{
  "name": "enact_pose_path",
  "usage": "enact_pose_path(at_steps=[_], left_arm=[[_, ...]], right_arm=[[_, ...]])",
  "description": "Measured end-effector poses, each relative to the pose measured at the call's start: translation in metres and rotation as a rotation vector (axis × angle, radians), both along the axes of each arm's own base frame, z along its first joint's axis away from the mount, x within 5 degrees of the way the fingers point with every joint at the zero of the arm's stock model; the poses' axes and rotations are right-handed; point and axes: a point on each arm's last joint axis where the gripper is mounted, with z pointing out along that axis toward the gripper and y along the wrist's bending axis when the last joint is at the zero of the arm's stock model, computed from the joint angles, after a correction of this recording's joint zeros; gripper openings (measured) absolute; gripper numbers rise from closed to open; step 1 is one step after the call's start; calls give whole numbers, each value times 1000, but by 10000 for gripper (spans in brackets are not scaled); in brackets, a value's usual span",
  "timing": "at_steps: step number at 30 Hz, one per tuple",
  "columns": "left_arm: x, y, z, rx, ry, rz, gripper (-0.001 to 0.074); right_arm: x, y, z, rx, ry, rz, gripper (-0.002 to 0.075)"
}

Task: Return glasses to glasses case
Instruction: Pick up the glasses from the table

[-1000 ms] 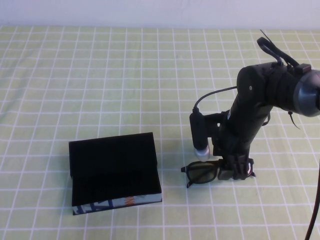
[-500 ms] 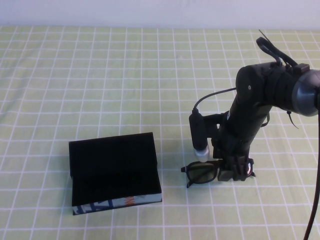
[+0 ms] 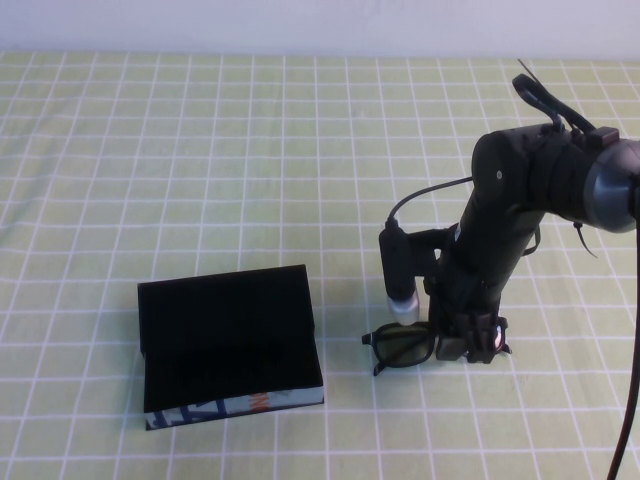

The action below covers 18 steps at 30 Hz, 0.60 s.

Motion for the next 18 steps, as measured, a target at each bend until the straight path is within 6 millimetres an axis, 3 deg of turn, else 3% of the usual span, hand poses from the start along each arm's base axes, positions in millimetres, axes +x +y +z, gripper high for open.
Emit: enact_pose_path(at_steps=[5, 18], left_arm=[[0, 0, 0, 0, 0, 0, -2], [0, 0, 0, 0, 0, 0, -2]], right_arm=[[0, 0, 0, 0, 2, -13, 314], [-2, -1, 0, -8, 25, -26, 106]])
